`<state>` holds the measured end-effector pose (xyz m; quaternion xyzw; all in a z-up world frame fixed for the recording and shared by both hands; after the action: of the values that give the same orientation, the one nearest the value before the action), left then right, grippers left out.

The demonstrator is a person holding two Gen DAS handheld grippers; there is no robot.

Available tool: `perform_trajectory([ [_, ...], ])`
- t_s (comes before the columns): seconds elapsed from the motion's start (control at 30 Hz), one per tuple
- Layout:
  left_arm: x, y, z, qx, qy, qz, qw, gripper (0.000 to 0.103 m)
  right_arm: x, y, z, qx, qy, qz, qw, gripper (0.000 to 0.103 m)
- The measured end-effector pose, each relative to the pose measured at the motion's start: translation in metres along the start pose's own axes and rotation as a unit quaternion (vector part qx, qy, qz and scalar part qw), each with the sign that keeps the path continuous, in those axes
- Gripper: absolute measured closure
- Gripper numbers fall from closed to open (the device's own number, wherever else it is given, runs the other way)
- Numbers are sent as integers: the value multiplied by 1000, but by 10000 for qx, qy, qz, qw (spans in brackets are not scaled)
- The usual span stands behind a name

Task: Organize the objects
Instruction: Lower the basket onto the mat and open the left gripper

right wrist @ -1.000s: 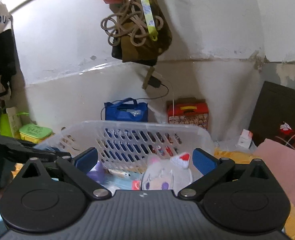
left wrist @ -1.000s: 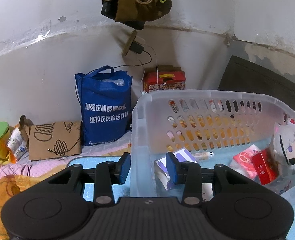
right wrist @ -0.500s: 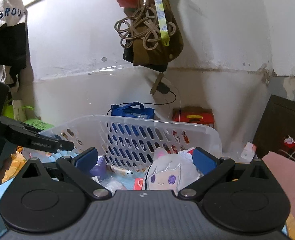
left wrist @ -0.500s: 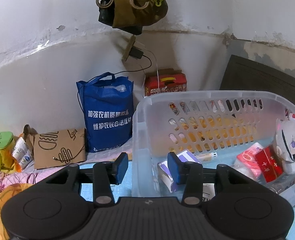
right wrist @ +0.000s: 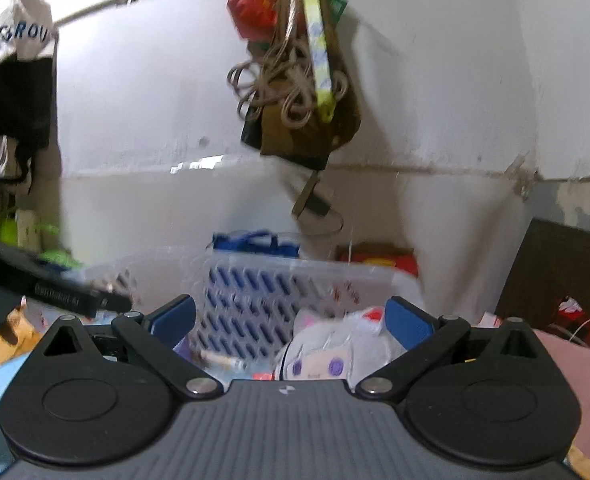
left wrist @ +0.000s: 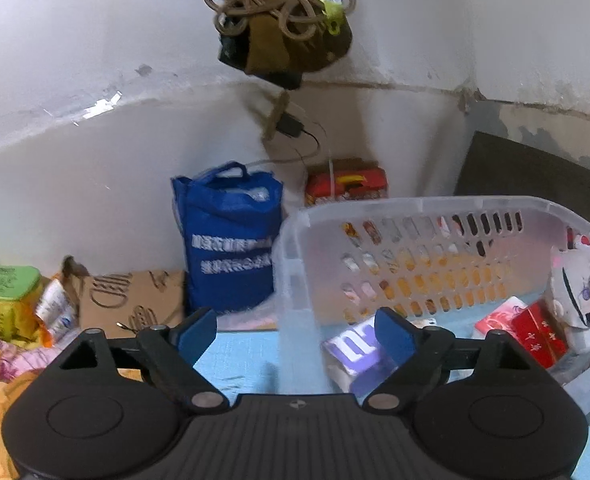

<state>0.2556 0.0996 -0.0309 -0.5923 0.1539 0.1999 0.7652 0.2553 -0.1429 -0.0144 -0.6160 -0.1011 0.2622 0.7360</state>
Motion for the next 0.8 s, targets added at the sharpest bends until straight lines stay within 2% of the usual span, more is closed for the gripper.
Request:
perform_trajectory([
  [0.1,-9,1,8,-20,-174,-116,9998,13,-10,-13,8,-20,-94,-261,9996,0],
  [0.23,-16,5,17,-186,-28,-291,9994,13,-14,-19,16,26,-183,-210,9996,0],
  [0.4,-24,9,26,-433,124,-489,9978,13,-14,-21,17,141,-177,80,9997,0],
  [0.5,-28,11,30,-524,188,-530,9970,13,-18,-27,12,464,-219,176,9985,0],
  [0.63,-52,15,50,-915,-89,-599,9940,11,-36,-34,-2,1388,-550,513,9875,0],
  [0.7,-69,19,57,-1115,-134,-696,9912,10,-45,-34,-11,1796,-338,657,9810,0],
  [0.8,-82,28,55,-1276,95,-705,9893,8,-64,-35,-16,1659,329,650,9835,0],
])
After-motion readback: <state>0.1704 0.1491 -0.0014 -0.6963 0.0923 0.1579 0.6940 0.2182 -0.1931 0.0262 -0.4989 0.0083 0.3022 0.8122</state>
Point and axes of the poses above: each gripper's, at about its wrist camera, not at the fingertips, and x roughly the way its jaws point, z to its left, y to its underside, the point moved 5 cm from there along x, roughly the way its jaws point, and after that the axes turned 15 degrees about x, right-handed, at the moved point
